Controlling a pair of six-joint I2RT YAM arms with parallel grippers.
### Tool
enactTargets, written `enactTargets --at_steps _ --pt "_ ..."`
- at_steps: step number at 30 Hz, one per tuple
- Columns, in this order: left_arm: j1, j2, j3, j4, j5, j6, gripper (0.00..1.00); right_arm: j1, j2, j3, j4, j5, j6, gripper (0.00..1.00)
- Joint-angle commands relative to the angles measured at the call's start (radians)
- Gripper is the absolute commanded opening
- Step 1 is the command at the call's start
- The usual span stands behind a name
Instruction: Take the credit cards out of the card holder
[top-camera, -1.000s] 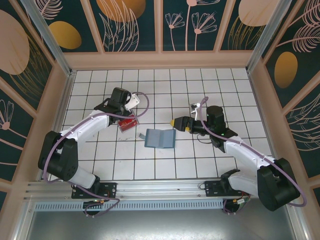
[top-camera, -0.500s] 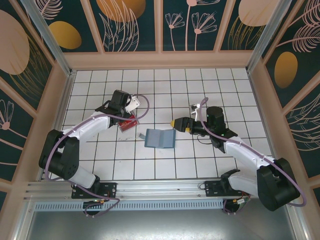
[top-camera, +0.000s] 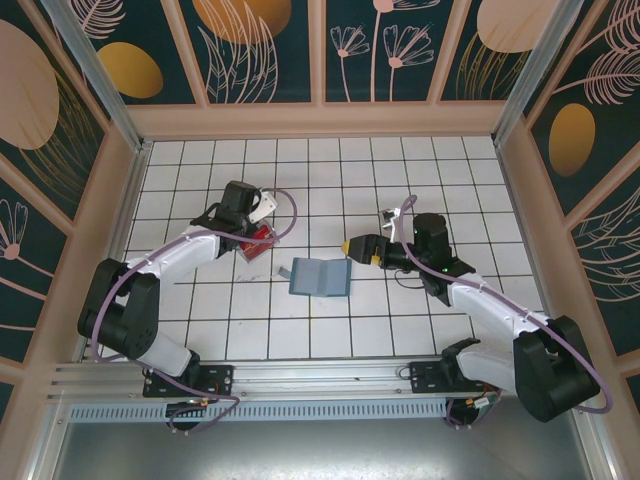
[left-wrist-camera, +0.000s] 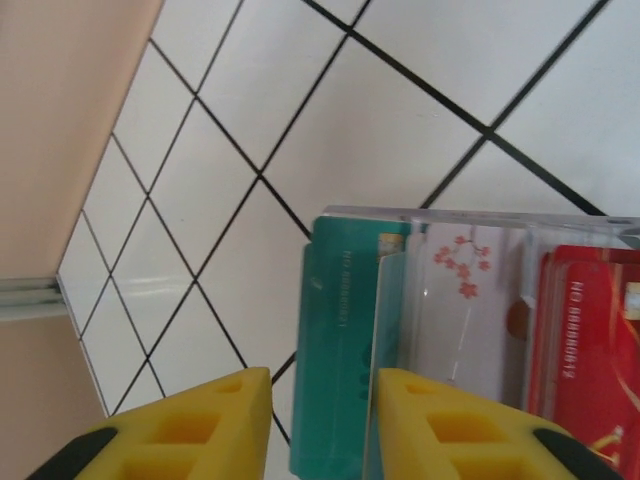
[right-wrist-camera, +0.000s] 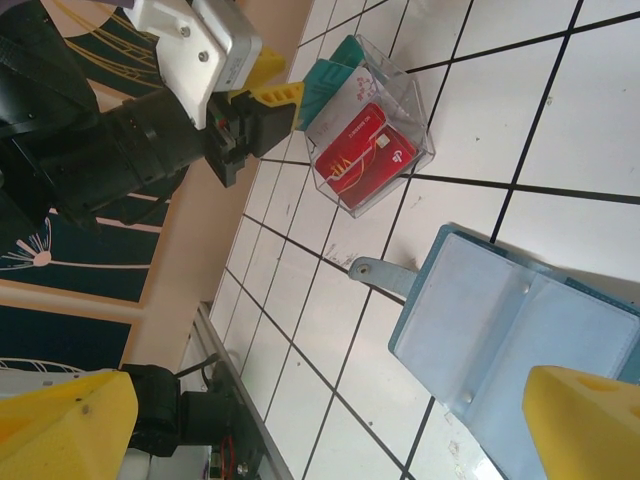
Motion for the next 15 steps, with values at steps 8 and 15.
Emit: enactTargets --at_steps 8,15 --pt "0.039 -0.013 0.001 0.115 -0.092 -0.009 0.68 -0.007 -0.009 -0.027 0.037 0.005 0.014 0.99" --pt "0.039 -0.064 0.077 0.074 -0.042 -0.162 0.80 -0.006 -0.006 -0.016 -0.003 0.056 0.007 0.99"
